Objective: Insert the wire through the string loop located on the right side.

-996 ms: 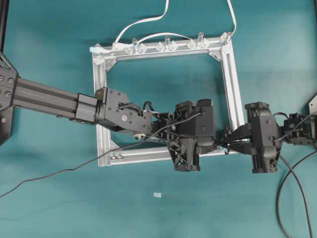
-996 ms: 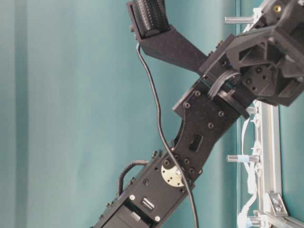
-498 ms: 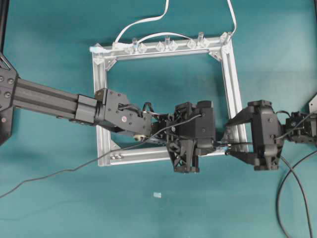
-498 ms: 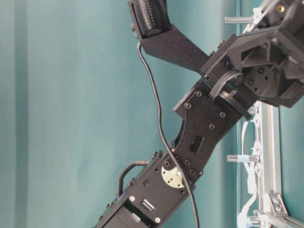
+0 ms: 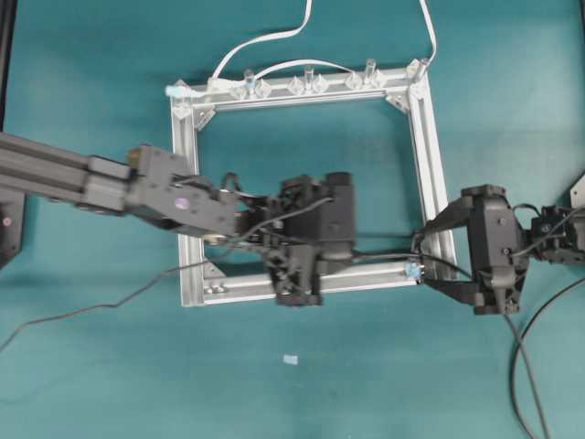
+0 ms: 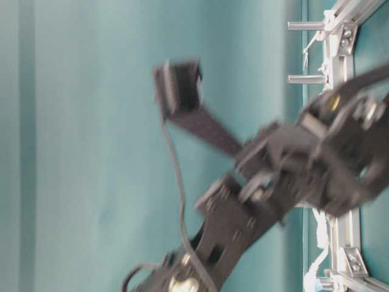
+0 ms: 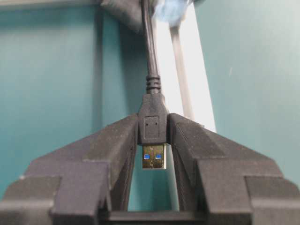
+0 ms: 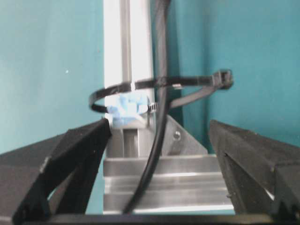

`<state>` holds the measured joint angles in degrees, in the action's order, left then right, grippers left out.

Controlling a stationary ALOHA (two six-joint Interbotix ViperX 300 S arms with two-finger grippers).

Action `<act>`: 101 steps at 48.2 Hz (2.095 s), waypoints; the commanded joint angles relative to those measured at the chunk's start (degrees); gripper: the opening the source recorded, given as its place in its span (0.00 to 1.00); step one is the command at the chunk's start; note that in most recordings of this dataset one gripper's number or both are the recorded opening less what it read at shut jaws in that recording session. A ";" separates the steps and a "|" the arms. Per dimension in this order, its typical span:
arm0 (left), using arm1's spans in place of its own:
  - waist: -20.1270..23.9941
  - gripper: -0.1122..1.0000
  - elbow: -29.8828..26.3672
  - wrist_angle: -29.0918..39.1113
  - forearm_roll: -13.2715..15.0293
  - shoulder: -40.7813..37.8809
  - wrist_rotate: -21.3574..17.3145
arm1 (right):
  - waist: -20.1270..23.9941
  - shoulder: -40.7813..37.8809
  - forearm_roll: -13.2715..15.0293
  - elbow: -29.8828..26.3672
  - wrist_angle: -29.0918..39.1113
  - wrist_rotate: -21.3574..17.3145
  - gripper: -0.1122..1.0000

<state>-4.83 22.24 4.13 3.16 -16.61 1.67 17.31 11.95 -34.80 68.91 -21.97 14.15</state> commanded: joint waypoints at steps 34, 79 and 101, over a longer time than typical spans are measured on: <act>-0.97 0.31 18.63 5.63 -0.09 20.30 0.26 | 0.09 3.08 0.09 0.79 0.35 0.00 0.99; -7.12 0.31 33.84 16.17 0.35 37.27 5.10 | 0.09 3.08 0.09 0.62 0.53 0.00 0.99; -7.65 0.31 34.80 19.51 0.35 34.28 5.10 | 0.09 3.08 0.09 0.35 0.62 -0.18 0.99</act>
<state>-12.22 57.83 23.73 3.43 18.19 6.33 17.31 14.59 -34.89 70.14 -21.01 14.06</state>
